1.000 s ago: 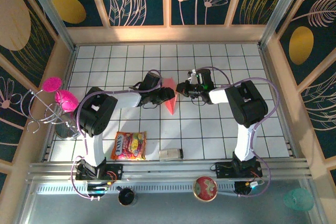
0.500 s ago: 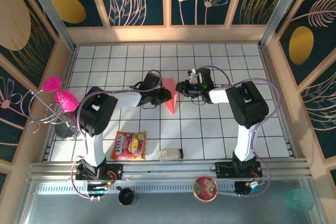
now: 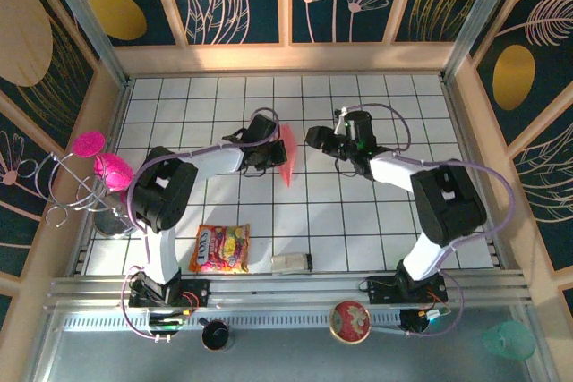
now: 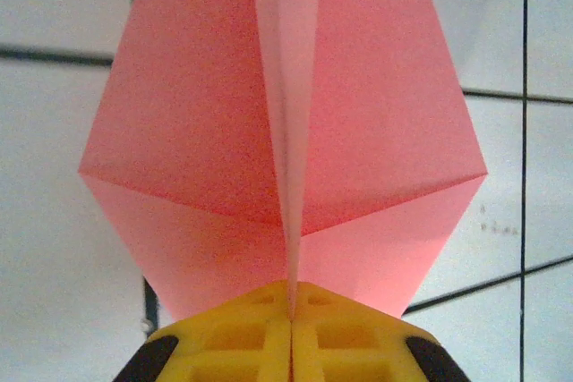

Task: Fold a paper plane with a square sheet of paper (pick it up from the middle)
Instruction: Move the paper plane to the top-center of the table.

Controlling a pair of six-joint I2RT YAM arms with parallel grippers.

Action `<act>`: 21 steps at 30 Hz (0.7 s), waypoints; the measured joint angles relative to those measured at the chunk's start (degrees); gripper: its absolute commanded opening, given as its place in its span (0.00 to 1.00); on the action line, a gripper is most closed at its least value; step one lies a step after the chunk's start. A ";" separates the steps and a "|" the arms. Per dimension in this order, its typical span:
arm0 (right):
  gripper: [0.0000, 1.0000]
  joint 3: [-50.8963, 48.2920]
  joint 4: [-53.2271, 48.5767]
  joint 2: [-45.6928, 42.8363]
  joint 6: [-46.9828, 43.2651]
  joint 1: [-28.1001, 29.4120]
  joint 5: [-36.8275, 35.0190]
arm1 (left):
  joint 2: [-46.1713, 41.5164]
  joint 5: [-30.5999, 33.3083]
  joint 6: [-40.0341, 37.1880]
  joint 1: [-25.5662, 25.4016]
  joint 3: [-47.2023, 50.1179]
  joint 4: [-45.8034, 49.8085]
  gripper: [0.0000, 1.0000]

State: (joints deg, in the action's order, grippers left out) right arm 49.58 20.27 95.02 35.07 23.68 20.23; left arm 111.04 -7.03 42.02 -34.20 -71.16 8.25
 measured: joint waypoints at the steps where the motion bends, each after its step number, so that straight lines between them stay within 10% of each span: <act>1: 0.59 -0.76 -0.44 -1.60 -0.44 0.00 -1.42 | 0.00 1.73 -1.42 0.07 -1.77 1.97 0.07; 21: 0.59 -6.03 -6.43 -8.76 -3.26 -0.63 -8.70 | 17.22 15.02 -17.38 5.29 -28.00 24.44 0.21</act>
State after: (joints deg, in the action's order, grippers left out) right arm 43.55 13.85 86.26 31.81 23.05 11.53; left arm 128.27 7.99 24.64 -28.91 -99.15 32.69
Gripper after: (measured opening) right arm 0.589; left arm 0.167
